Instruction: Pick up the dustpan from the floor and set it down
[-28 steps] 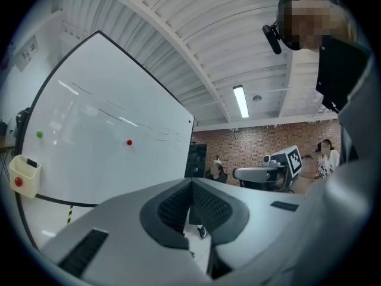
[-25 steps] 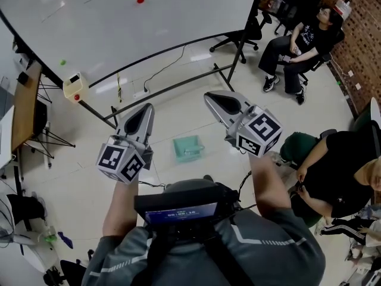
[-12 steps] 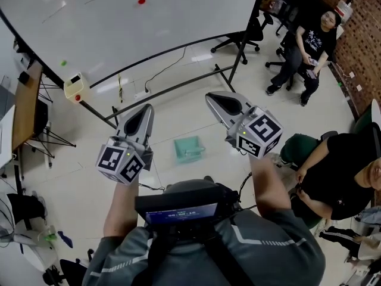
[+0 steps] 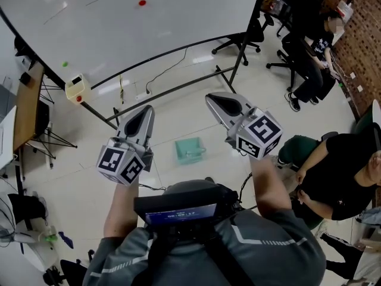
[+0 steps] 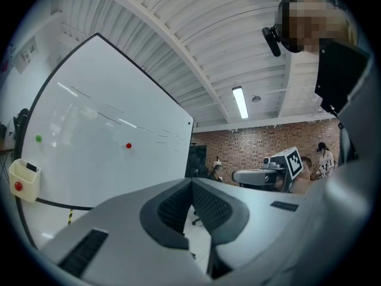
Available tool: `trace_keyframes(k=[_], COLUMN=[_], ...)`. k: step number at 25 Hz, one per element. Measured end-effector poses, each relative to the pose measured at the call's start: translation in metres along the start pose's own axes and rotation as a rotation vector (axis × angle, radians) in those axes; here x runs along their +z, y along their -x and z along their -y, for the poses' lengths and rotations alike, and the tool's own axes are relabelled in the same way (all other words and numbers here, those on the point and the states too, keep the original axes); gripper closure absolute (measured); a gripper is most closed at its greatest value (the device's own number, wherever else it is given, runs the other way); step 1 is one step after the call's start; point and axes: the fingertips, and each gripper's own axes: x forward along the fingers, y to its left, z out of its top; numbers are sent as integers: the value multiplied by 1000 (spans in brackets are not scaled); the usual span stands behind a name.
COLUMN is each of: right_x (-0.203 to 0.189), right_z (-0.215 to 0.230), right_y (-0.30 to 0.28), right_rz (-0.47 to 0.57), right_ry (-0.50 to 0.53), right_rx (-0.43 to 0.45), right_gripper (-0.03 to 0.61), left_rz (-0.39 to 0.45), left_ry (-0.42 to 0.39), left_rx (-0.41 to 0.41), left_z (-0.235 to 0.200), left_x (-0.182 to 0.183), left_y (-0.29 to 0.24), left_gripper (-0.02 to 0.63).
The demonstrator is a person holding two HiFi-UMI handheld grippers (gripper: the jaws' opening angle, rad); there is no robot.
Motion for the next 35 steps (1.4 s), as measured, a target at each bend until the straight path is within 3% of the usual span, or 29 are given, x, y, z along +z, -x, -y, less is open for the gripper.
trace_keyframes(k=[6, 10, 16, 21, 29, 35], right_x=[0, -8, -7, 3, 4, 7], right_z=[9, 18, 21, -52, -213, -289], right_y=[14, 23, 62, 78, 100, 140], right_rz=[-2, 12, 4, 15, 13, 7], right_ry=[-21, -25, 1, 26, 16, -4], right_rx=[20, 82, 127, 117, -4, -75], right_gripper=[560, 560, 560, 560, 560, 560], left_rz=[-19, -41, -28, -9, -2, 4], left_ry=[9, 8, 35, 37, 23, 1], left_rx=[30, 89, 147, 134, 44, -23], left_z=[17, 29, 76, 98, 106, 141], left_x=[-1, -6, -22, -23, -13, -5], left_y=[-3, -3, 9, 85, 242, 308], left_gripper=[580, 580, 580, 580, 580, 580])
